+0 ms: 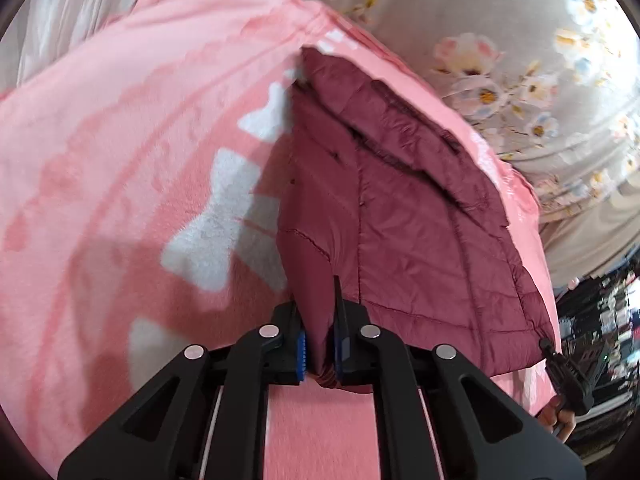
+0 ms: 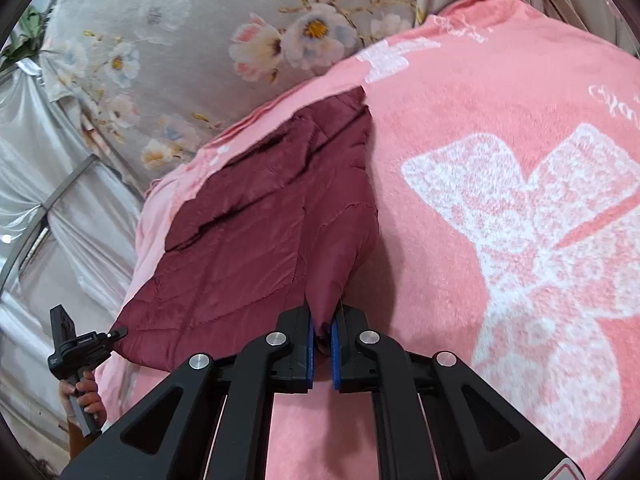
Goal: Fold large clothes
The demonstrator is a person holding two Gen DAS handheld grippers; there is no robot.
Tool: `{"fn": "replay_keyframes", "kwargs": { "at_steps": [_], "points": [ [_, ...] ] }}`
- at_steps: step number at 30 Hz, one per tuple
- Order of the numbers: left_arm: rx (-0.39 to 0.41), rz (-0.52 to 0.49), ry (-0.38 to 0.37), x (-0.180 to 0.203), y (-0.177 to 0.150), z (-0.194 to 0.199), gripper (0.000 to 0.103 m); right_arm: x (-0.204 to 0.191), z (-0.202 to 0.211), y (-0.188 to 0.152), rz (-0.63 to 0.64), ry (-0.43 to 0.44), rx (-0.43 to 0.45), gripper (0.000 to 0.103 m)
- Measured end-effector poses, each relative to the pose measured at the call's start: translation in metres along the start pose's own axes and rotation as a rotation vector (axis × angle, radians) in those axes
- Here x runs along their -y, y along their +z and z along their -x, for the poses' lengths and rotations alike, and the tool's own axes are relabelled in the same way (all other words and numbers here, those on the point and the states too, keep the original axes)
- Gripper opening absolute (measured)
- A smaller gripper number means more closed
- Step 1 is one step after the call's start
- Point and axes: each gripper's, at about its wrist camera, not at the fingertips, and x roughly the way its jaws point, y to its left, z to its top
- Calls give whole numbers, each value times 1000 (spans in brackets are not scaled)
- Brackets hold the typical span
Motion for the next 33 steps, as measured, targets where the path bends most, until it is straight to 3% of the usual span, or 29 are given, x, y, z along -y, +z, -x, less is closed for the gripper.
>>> {"fn": "replay_keyframes", "kwargs": {
  "at_steps": [10, 14, 19, 23, 27, 33],
  "points": [
    [95, -47, -25, 17, -45, 109, 5, -31, 110, -44, 109, -4, 64, 5],
    [176, -37, -56, 31, -50, 158, 5, -50, 158, -45, 149, 8, 177, 4],
    [323, -92, -74, 65, -29, 208, 5, -80, 189, -6, 195, 57, 362, 4],
    [386, -169, -63, 96, 11, 205, 4, -82, 171, 47, 148, 111, 423, 4],
    [412, -225, 12, 117, 53, 173, 4, -73, 115, 98, 91, 72, 397, 4],
    [348, -234, 177, 122, 119, 74, 4, -54, 19, 140, 28, -15, 305, 3]
  ]
}}
